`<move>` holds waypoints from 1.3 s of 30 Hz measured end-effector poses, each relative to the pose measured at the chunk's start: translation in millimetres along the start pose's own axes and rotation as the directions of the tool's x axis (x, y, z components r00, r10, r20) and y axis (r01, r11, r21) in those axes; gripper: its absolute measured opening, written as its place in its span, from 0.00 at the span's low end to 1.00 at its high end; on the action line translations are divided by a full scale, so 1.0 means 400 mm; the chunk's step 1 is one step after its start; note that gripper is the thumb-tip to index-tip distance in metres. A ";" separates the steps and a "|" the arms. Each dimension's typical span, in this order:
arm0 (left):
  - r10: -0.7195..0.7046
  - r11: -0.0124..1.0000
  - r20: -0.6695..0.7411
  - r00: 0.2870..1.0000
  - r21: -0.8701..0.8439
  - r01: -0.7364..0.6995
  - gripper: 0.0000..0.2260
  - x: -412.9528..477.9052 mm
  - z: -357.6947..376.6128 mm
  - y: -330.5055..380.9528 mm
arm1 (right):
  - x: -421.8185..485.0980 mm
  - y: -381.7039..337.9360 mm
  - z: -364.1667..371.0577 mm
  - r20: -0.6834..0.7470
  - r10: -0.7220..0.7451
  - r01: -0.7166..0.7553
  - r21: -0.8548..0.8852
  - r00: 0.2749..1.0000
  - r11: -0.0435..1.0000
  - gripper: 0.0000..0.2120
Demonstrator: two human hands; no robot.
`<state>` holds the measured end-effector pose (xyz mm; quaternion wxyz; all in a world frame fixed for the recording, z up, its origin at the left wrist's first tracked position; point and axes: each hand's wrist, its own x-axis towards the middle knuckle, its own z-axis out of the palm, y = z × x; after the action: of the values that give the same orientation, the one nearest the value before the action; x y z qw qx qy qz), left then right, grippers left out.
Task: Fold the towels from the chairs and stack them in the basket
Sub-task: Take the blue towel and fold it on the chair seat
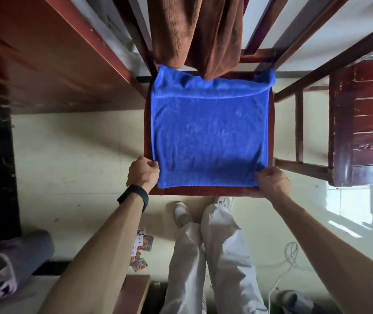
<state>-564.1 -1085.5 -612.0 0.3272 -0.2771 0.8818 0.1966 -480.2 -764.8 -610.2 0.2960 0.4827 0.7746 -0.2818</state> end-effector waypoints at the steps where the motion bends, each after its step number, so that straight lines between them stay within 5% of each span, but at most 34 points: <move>1: -0.030 0.998 0.003 1.000 -0.051 0.030 0.10 -0.008 -0.004 0.006 | -0.005 -0.001 -0.003 0.005 0.014 -0.014 0.021 1.000 1.000 0.10; 6: -0.161 0.856 0.091 0.983 -0.483 0.185 0.06 -0.043 -0.031 -0.010 | -0.014 0.017 -0.017 -0.024 0.013 -0.012 0.045 1.000 0.999 0.09; 11: -0.144 0.935 0.227 0.963 -0.287 0.207 0.07 -0.080 -0.011 -0.058 | -0.015 0.015 -0.011 -0.045 0.025 -0.028 -0.077 0.999 0.997 0.17; 16: -0.112 0.988 0.095 0.989 -0.095 0.121 0.07 -0.100 0.050 -0.055 | -0.013 0.002 0.007 -0.065 0.073 -0.080 -0.110 0.995 0.991 0.19; 24: -0.186 0.977 0.012 0.982 -0.105 0.187 0.12 -0.129 0.095 -0.031 | -0.003 0.003 0.003 -0.043 0.052 -0.056 -0.099 0.998 0.993 0.15; 28: -0.150 0.974 -0.001 0.989 -0.173 0.147 0.09 -0.121 0.064 -0.041 | -0.011 0.014 -0.017 -0.018 0.117 -0.112 0.154 0.993 0.982 0.13; 33: -0.159 0.851 0.057 0.986 -0.498 0.167 0.05 -0.124 0.001 -0.055 | -0.049 0.017 -0.059 0.097 0.099 -0.134 0.488 0.990 0.863 0.09; 36: -0.112 0.867 0.047 0.993 -0.483 0.121 0.02 -0.137 -0.041 -0.054 | -0.076 0.019 -0.091 0.257 0.047 -0.212 0.667 0.965 0.715 0.07; 39: -0.083 0.889 0.040 0.996 -0.448 0.092 0.04 -0.148 -0.072 -0.048 | -0.089 0.030 -0.115 0.301 0.022 -0.231 0.683 0.953 0.693 0.06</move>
<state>-528.3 -1094.0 -554.2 0.2718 -0.3827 0.7958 0.3825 -464.9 -748.0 -555.3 0.2083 0.5688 0.5224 -0.6001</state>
